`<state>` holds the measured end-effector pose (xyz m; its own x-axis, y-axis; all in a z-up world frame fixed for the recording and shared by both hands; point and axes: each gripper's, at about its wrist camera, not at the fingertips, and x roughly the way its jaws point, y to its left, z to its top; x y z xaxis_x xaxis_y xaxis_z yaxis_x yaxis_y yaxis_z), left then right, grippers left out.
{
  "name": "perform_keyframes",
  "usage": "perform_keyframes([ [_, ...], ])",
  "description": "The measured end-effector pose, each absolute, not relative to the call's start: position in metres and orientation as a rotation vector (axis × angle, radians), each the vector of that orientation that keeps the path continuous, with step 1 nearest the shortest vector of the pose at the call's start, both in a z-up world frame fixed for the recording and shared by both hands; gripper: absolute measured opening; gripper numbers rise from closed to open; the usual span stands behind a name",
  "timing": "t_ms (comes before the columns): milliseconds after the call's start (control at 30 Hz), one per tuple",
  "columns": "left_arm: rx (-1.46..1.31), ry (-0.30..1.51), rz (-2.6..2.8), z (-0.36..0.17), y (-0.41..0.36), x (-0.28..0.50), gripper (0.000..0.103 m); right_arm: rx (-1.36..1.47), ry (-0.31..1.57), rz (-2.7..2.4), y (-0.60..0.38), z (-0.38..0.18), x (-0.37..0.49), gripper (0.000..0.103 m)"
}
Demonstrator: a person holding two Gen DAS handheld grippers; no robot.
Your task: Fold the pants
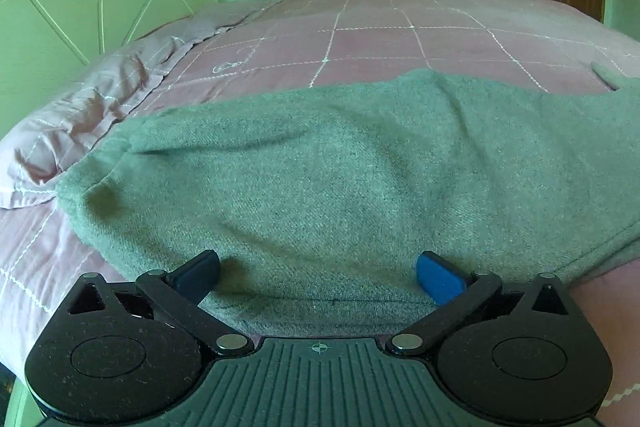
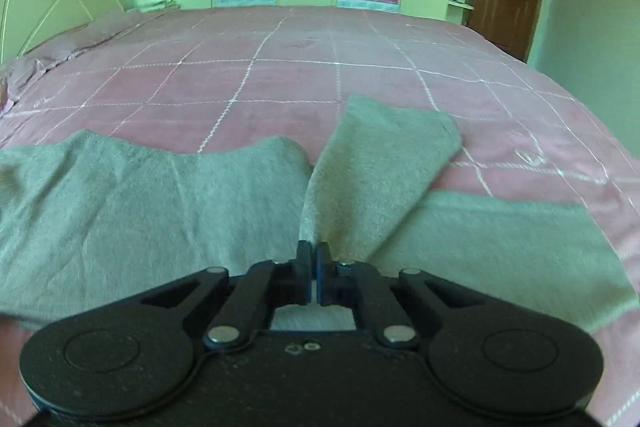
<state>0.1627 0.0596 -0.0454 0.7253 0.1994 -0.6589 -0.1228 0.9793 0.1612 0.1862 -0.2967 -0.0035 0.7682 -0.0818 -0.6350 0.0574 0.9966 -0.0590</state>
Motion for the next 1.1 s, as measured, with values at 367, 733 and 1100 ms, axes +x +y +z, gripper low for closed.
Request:
perform_keyframes([
  [367, 0.104, 0.731, 0.161, -0.045, 0.056, 0.162, 0.103, 0.163, 0.624, -0.113, -0.329, -0.015, 0.142, 0.021],
  [733, 0.147, 0.733, 0.029, -0.037, -0.012, 0.175, 0.103, -0.241, 0.67, -0.078, -0.299, -0.007, 0.225, 0.007],
  [1100, 0.105, 0.718, 0.042, -0.053, -0.013, 0.181, 0.103, 0.517, 0.614, -0.233, -0.432, -0.039, 0.146, 0.0],
])
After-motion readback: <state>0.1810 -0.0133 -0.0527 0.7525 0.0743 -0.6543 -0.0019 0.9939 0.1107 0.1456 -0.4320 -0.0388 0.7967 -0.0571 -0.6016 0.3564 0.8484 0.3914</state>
